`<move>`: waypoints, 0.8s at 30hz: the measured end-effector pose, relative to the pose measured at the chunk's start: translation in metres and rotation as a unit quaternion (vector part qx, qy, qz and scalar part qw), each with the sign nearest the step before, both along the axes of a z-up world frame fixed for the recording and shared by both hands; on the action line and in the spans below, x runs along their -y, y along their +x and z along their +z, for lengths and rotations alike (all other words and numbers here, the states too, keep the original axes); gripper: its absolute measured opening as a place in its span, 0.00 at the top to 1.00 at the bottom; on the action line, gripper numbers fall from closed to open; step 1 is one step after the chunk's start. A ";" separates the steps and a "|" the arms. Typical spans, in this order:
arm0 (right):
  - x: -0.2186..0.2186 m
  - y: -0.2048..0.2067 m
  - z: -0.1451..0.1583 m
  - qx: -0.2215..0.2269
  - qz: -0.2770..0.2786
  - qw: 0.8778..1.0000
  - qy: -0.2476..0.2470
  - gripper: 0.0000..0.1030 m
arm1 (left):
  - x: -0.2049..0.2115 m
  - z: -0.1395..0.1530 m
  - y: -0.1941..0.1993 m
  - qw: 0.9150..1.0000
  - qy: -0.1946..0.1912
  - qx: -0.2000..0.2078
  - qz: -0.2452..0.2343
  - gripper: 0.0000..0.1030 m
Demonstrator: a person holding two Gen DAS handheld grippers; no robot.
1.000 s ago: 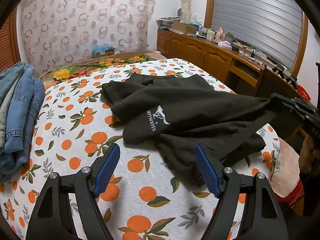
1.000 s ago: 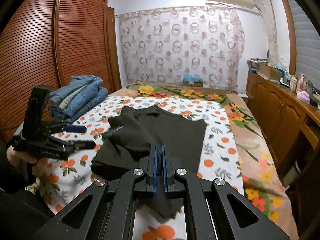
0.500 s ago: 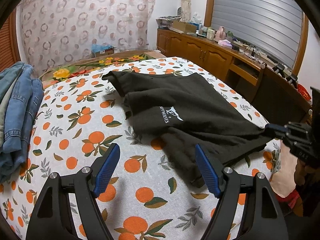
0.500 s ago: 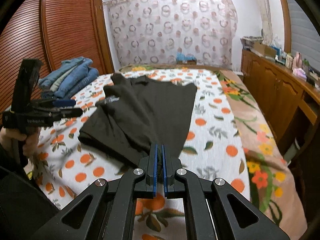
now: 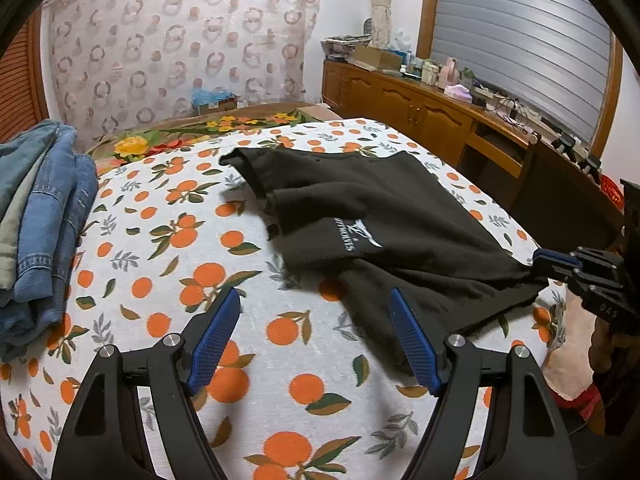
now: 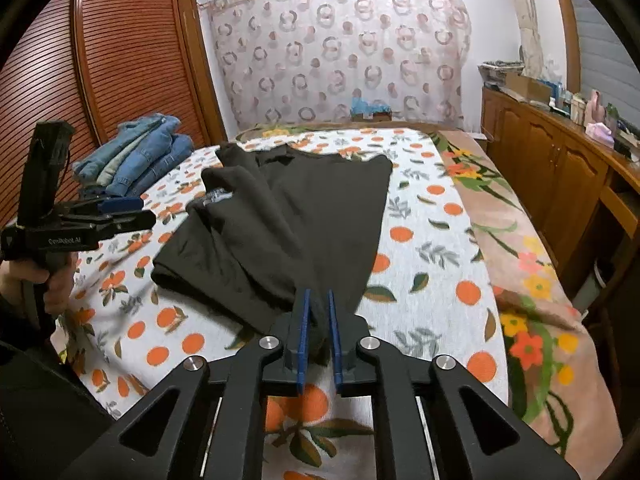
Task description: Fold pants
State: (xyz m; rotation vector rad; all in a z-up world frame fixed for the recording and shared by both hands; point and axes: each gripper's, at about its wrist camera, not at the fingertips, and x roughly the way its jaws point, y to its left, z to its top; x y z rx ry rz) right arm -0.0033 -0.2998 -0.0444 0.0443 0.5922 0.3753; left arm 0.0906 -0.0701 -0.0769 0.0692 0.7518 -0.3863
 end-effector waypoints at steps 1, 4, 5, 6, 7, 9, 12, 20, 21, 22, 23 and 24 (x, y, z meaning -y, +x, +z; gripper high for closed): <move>-0.001 0.001 0.002 0.004 0.002 1.000 0.000 0.83 | -0.002 0.001 0.000 1.000 0.000 0.002 0.003 0.24; -0.009 0.004 0.010 0.016 0.013 1.000 -0.005 0.77 | -0.008 0.002 0.002 1.000 0.001 0.005 0.010 0.24; -0.013 0.005 0.012 0.020 0.020 1.000 -0.005 0.76 | -0.011 0.002 0.003 1.000 0.001 0.005 0.013 0.24; -0.018 0.007 0.015 0.024 0.028 0.999 -0.006 0.76 | -0.014 0.003 0.004 1.000 0.001 0.006 0.016 0.24; -0.023 0.011 0.017 0.027 0.035 0.999 -0.007 0.75 | -0.018 0.003 0.005 1.000 0.000 0.007 0.020 0.24; -0.035 0.018 0.022 0.032 0.052 0.998 -0.008 0.74 | -0.024 0.004 0.007 1.000 0.000 0.008 0.026 0.24; -0.056 0.035 0.027 0.035 0.082 0.996 -0.012 0.74 | -0.033 0.006 0.011 0.999 -0.001 0.010 0.034 0.24; -0.110 0.080 0.026 0.019 0.150 0.988 -0.027 0.72 | -0.053 0.013 0.024 0.999 -0.001 0.014 0.044 0.24; -0.115 0.085 0.025 0.017 0.156 0.987 -0.031 0.71 | -0.056 0.013 0.025 0.999 -0.002 0.014 0.044 0.24; -0.120 0.090 0.023 0.013 0.162 0.986 -0.036 0.71 | -0.058 0.014 0.026 0.999 -0.003 0.014 0.045 0.24; -0.126 0.095 0.023 0.010 0.166 0.985 -0.040 0.70 | -0.060 0.014 0.027 0.999 -0.004 0.013 0.045 0.24; -0.130 0.100 0.022 0.007 0.172 0.984 -0.044 0.69 | -0.063 0.014 0.028 0.999 -0.006 0.012 0.046 0.24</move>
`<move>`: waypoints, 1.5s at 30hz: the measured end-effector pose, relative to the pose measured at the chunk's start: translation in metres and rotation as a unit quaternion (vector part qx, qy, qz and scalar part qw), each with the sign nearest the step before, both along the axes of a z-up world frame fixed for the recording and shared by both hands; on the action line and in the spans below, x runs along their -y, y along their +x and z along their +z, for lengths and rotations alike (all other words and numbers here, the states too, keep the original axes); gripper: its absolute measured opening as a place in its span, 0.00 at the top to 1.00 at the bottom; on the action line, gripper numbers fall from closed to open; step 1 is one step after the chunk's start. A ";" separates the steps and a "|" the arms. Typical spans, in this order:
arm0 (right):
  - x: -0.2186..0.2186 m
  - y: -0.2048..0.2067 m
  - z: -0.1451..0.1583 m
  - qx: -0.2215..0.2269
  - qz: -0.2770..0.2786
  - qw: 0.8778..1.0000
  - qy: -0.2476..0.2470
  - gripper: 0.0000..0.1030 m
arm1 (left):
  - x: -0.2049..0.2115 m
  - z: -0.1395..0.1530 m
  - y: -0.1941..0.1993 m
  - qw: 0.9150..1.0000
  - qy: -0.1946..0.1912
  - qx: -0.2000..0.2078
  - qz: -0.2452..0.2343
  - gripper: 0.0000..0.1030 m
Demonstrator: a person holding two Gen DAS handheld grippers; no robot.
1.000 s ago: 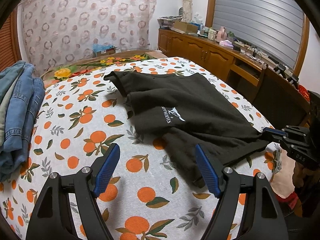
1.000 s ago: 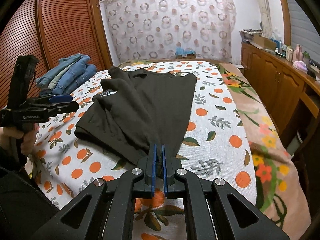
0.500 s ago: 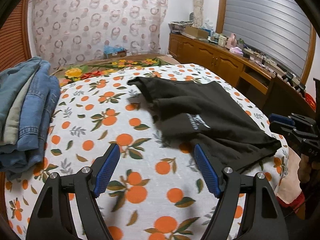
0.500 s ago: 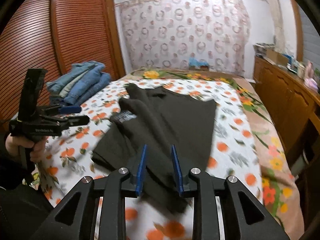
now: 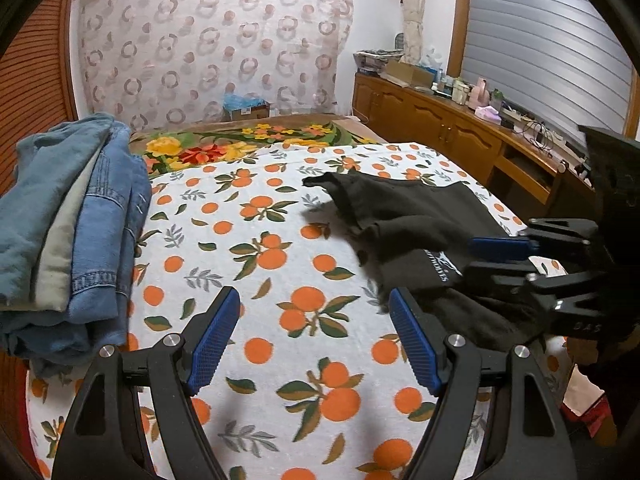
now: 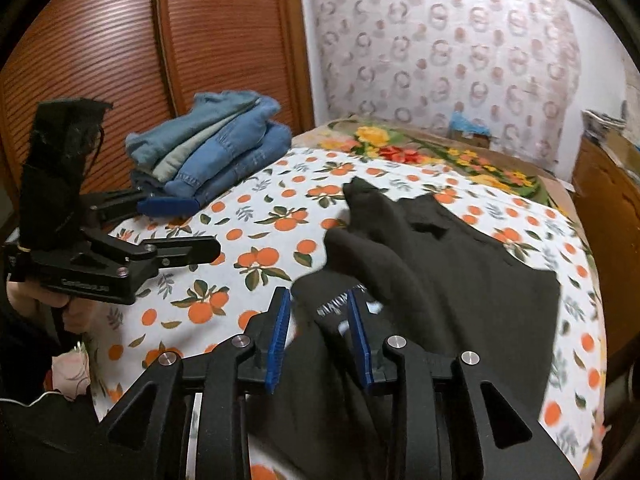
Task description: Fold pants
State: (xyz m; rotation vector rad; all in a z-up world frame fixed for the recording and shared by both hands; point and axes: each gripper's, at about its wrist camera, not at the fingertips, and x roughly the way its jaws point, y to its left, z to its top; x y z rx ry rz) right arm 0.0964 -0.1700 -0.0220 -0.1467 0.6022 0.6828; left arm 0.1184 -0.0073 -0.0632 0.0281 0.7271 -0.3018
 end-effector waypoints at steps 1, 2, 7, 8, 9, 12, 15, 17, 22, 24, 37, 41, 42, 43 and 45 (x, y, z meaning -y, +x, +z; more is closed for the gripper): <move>-0.004 0.005 0.000 -0.003 0.005 1.000 -0.004 0.68 | -0.002 -0.001 0.001 1.000 -0.001 -0.002 0.000 0.24; -0.007 0.009 0.000 -0.006 0.008 1.000 -0.009 0.67 | -0.004 -0.001 0.003 1.000 -0.002 -0.003 0.001 0.24; -0.026 0.030 -0.006 -0.021 0.028 0.999 -0.037 0.66 | -0.009 -0.002 0.009 1.000 -0.006 -0.007 -0.001 0.24; -0.032 0.035 -0.008 -0.025 0.031 0.998 -0.045 0.66 | -0.009 -0.002 0.010 1.000 -0.006 -0.007 -0.002 0.24; -0.036 0.040 -0.010 -0.030 0.035 0.998 -0.049 0.66 | -0.010 -0.002 0.012 1.000 -0.007 -0.008 -0.003 0.24; -0.044 0.051 -0.016 -0.043 0.047 0.996 -0.058 0.66 | -0.012 -0.003 0.016 1.000 -0.008 -0.010 -0.004 0.24; -0.048 0.056 -0.021 -0.053 0.048 0.995 -0.071 0.66 | -0.014 -0.005 0.019 1.000 -0.009 -0.012 -0.004 0.24; -0.050 0.061 -0.025 -0.060 0.046 0.994 -0.082 0.66 | -0.014 -0.006 0.021 1.000 -0.009 -0.015 -0.005 0.24; -0.054 0.063 -0.027 -0.056 0.053 0.992 -0.098 0.69 | -0.014 -0.010 0.025 1.000 -0.009 -0.021 -0.007 0.24; -0.054 0.062 -0.027 -0.047 0.046 0.992 -0.109 0.82 | -0.014 -0.010 0.026 1.000 -0.008 -0.022 -0.008 0.24; 0.004 0.063 0.016 -0.010 -0.003 1.000 -0.023 0.91 | 0.011 -0.009 0.046 0.999 0.009 -0.030 -0.031 0.24; 0.029 0.067 0.021 0.001 -0.036 0.999 -0.014 0.91 | 0.022 -0.007 0.055 0.999 0.013 -0.031 -0.041 0.24; 0.035 0.068 0.021 0.001 -0.044 0.999 -0.014 0.91 | 0.026 -0.007 0.057 0.998 0.016 -0.032 -0.045 0.24; 0.040 0.069 0.021 0.001 -0.051 0.999 -0.014 0.91 | 0.029 -0.007 0.059 0.998 0.017 -0.032 -0.047 0.24; 0.048 0.071 0.020 0.001 -0.065 0.998 -0.013 0.91 | 0.036 -0.007 0.065 0.998 0.022 -0.034 -0.052 0.24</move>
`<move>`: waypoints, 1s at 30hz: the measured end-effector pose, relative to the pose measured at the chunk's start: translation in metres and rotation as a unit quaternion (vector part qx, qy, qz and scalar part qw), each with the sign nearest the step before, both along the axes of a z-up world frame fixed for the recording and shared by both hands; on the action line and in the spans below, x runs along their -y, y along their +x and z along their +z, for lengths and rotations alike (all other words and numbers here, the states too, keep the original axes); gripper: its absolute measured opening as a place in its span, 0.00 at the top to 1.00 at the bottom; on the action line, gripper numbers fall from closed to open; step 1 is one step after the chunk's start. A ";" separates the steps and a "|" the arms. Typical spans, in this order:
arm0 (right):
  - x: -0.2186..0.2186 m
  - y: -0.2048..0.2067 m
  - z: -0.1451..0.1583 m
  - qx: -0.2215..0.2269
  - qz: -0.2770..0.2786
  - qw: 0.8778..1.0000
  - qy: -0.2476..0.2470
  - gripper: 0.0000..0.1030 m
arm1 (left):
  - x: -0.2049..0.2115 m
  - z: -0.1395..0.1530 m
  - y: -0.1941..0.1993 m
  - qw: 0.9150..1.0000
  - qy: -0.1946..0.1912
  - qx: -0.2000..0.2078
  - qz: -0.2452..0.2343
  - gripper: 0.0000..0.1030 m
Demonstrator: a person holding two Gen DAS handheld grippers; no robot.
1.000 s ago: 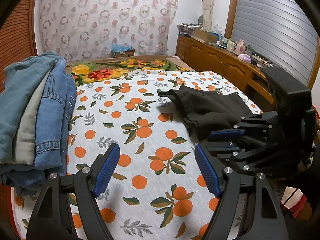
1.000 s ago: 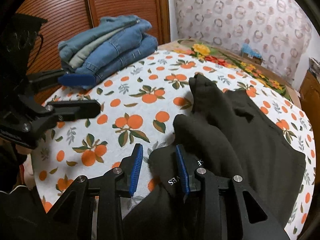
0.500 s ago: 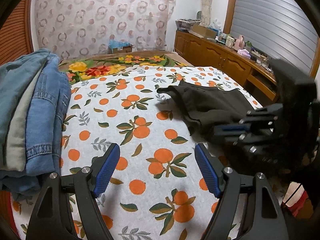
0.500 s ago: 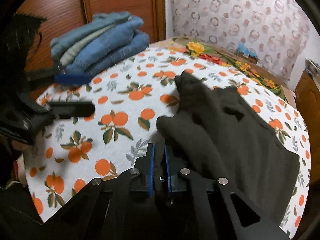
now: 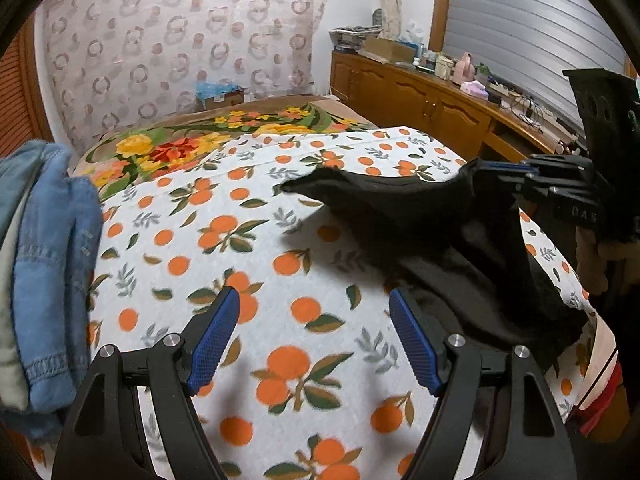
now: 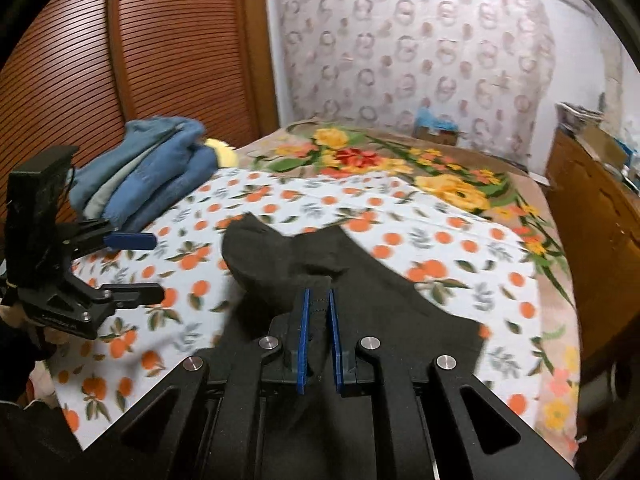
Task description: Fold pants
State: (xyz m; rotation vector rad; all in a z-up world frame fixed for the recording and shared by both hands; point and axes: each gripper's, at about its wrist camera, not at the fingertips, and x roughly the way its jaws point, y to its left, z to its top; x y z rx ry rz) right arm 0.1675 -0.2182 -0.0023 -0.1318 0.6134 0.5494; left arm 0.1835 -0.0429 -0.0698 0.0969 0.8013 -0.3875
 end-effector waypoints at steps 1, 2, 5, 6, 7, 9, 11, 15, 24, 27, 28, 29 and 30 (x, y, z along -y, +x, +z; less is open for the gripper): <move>0.005 0.001 -0.002 0.000 -0.007 1.000 0.001 0.91 | 0.003 0.000 0.003 1.000 0.001 -0.001 -0.003 0.24; 0.008 0.005 -0.002 -0.001 -0.013 1.000 0.001 0.91 | 0.006 0.000 0.007 1.000 0.002 -0.003 -0.005 0.24; 0.022 0.012 -0.006 -0.005 -0.034 0.999 0.002 0.91 | 0.014 0.000 0.017 1.000 0.007 -0.007 -0.011 0.24; 0.026 0.016 -0.005 -0.007 -0.040 0.999 0.002 0.91 | 0.016 -0.001 0.020 1.000 0.008 -0.008 -0.012 0.24; 0.030 0.019 -0.007 -0.008 -0.048 0.999 0.002 0.91 | 0.019 -0.001 0.023 1.000 0.008 -0.009 -0.014 0.24; 0.037 0.023 -0.009 -0.009 -0.058 0.998 0.001 0.91 | 0.024 0.000 0.029 1.000 0.010 -0.011 -0.017 0.24; 0.042 0.026 -0.010 -0.010 -0.070 0.998 0.000 0.91 | 0.031 0.000 0.035 1.000 0.013 -0.012 -0.021 0.24; 0.050 0.033 -0.014 -0.017 -0.089 0.996 0.003 0.91 | 0.041 -0.002 0.044 0.999 0.019 -0.014 -0.025 0.24; 0.052 0.042 -0.016 -0.027 -0.127 0.991 -0.006 0.71 | 0.053 -0.010 0.057 0.999 0.028 -0.026 -0.028 0.24; 0.053 0.042 -0.015 -0.032 -0.127 0.991 0.006 0.69 | 0.054 -0.011 0.064 0.999 0.031 -0.026 -0.025 0.24; 0.053 0.040 -0.015 -0.032 -0.128 0.991 0.006 0.69 | 0.054 -0.012 0.067 0.999 0.031 -0.027 -0.023 0.24; 0.053 0.039 -0.016 -0.033 -0.127 0.991 0.008 0.69 | 0.054 -0.012 0.070 0.999 0.031 -0.029 -0.022 0.24; 0.053 0.038 -0.016 -0.036 -0.124 0.992 0.011 0.69 | 0.055 -0.013 0.073 0.999 0.030 -0.031 -0.021 0.24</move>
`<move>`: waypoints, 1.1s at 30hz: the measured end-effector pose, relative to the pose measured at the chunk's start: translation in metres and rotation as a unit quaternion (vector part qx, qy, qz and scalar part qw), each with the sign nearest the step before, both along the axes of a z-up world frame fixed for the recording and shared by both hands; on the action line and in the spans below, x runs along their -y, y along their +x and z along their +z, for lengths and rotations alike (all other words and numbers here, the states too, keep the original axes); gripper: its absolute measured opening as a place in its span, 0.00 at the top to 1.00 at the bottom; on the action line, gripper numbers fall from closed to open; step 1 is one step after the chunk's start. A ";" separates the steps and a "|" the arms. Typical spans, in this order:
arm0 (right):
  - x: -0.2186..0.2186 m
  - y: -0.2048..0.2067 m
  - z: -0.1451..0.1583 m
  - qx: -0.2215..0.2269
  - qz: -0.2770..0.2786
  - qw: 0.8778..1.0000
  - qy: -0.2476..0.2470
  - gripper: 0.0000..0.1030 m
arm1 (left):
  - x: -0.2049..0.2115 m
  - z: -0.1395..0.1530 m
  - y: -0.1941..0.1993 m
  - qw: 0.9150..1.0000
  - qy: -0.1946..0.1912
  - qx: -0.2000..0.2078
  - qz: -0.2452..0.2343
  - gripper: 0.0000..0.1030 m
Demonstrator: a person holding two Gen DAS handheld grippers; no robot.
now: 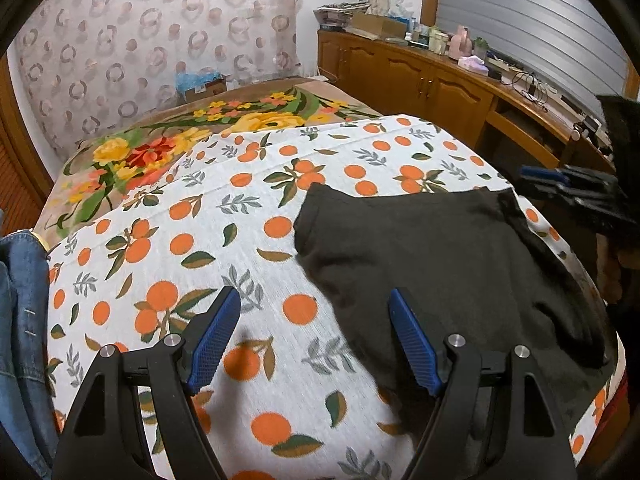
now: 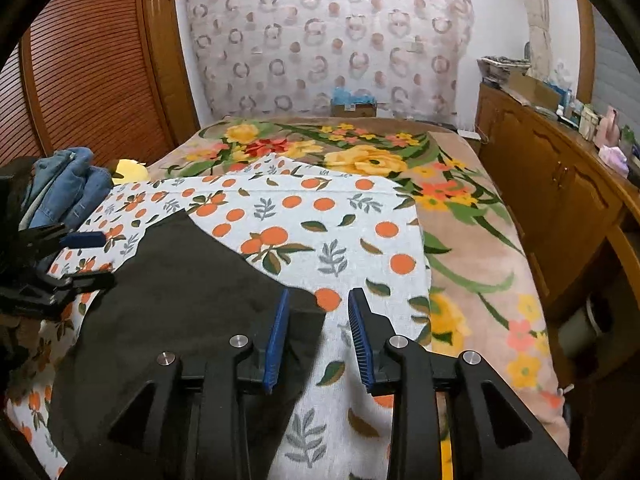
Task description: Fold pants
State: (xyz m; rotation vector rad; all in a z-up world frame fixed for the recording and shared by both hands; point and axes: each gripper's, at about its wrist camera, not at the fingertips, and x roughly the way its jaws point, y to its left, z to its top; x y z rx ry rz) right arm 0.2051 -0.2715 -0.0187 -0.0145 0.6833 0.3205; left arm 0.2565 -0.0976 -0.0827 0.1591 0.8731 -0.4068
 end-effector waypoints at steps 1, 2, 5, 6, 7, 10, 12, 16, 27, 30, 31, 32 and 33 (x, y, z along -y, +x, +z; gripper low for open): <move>-0.001 -0.001 -0.001 -0.003 0.004 1.000 0.003 0.69 | 0.000 -0.001 0.003 1.000 -0.001 -0.002 0.001 0.24; 0.001 -0.002 -0.002 -0.006 0.007 1.000 0.004 0.69 | 0.000 -0.002 0.005 1.000 -0.002 -0.003 0.001 0.24; 0.000 -0.005 -0.006 -0.016 0.015 1.000 -0.002 0.69 | 0.003 -0.003 0.011 1.000 -0.002 -0.004 -0.001 0.24; -0.002 -0.004 -0.008 -0.019 0.016 1.000 -0.007 0.69 | 0.004 -0.003 0.013 1.000 -0.002 -0.005 -0.001 0.24; -0.001 -0.001 -0.010 -0.024 0.014 1.000 -0.010 0.69 | 0.004 -0.003 0.017 1.000 -0.003 -0.006 -0.001 0.24; 0.004 0.012 -0.014 -0.043 0.006 0.999 -0.005 0.69 | 0.004 -0.001 0.025 1.000 -0.004 -0.004 0.001 0.27; 0.003 0.017 -0.015 -0.048 0.008 0.999 0.000 0.69 | 0.004 -0.001 0.030 1.000 -0.007 -0.005 0.002 0.30; 0.006 0.018 -0.011 -0.031 -0.005 0.999 -0.012 0.89 | 0.004 -0.002 0.041 1.000 -0.010 -0.010 0.005 0.35; 0.019 0.012 -0.006 -0.021 -0.027 0.999 0.014 0.77 | 0.007 -0.012 0.055 0.999 -0.030 -0.036 0.004 0.43; 0.019 0.011 -0.009 -0.029 -0.022 0.999 0.019 0.71 | 0.007 -0.015 0.056 0.998 -0.039 -0.043 0.003 0.43; 0.019 0.012 -0.012 -0.034 -0.020 0.999 0.019 0.71 | 0.007 -0.015 0.056 0.998 -0.042 -0.046 0.004 0.43; 0.019 0.013 -0.013 -0.038 -0.019 0.999 0.018 0.71 | 0.007 -0.015 0.055 0.998 -0.044 -0.045 0.004 0.43; 0.018 0.014 -0.015 -0.043 -0.018 0.999 0.017 0.71 | 0.007 -0.015 0.055 0.998 -0.047 -0.046 0.003 0.44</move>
